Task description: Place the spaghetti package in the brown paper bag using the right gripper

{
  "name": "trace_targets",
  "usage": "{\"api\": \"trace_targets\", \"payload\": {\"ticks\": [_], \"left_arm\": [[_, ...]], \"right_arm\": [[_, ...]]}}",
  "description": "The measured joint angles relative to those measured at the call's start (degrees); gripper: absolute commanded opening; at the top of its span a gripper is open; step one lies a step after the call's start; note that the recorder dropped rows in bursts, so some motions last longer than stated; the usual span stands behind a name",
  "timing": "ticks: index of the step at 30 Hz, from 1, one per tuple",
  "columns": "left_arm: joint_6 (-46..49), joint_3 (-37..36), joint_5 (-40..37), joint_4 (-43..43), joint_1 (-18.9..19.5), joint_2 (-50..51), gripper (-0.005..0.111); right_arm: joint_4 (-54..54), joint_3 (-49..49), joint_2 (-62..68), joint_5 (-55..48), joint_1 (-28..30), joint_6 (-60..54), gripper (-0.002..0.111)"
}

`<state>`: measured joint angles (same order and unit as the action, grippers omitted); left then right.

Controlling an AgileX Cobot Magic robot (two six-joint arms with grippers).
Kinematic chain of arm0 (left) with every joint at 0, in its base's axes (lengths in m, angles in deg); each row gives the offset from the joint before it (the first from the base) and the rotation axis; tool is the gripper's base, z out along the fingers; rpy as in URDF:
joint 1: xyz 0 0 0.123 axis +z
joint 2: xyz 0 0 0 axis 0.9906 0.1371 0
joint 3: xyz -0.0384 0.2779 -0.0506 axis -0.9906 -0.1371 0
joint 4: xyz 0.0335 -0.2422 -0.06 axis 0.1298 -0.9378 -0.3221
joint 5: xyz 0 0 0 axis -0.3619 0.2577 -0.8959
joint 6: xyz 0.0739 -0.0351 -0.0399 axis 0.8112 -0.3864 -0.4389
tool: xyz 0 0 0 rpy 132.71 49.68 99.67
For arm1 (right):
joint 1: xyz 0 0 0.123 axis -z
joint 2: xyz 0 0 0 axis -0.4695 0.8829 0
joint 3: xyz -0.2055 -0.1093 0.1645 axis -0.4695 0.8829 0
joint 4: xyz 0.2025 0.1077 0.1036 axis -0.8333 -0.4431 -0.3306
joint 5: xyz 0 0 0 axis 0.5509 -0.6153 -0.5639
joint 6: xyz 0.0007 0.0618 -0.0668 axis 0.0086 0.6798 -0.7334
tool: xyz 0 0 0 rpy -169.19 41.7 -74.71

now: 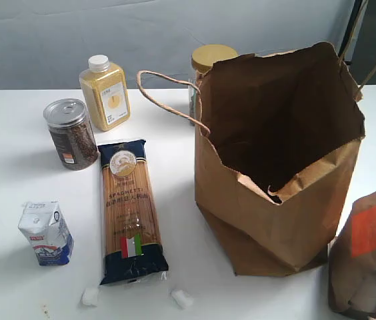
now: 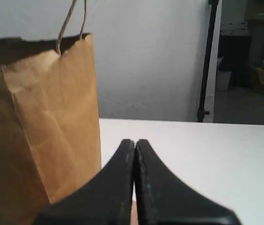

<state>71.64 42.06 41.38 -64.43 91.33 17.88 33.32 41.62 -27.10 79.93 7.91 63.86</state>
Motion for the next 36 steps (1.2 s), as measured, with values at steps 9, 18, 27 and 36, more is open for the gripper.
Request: {"api": "trace_targets", "payload": {"ticks": [9,18,27,36], "left_arm": [[0.0,0.0,0.0,0.0,0.0,0.0,0.0],[0.0,0.0,0.0,0.0,0.0,0.0,0.0],[0.0,0.0,0.0,0.0,0.0,0.0,0.0],[0.0,0.0,0.0,0.0,0.0,0.0,0.0]], "right_arm": [[-19.3,-7.8,-0.1,-0.8,0.0,7.5,0.0],[-59.5,-33.6,15.3,-20.5,0.0,-41.6,0.0],[-76.1,-53.3,57.3,-49.0,-2.8,-58.7,0.0],[-41.2,-68.5,76.2,-31.9,-29.1,-32.8,0.0]]}}
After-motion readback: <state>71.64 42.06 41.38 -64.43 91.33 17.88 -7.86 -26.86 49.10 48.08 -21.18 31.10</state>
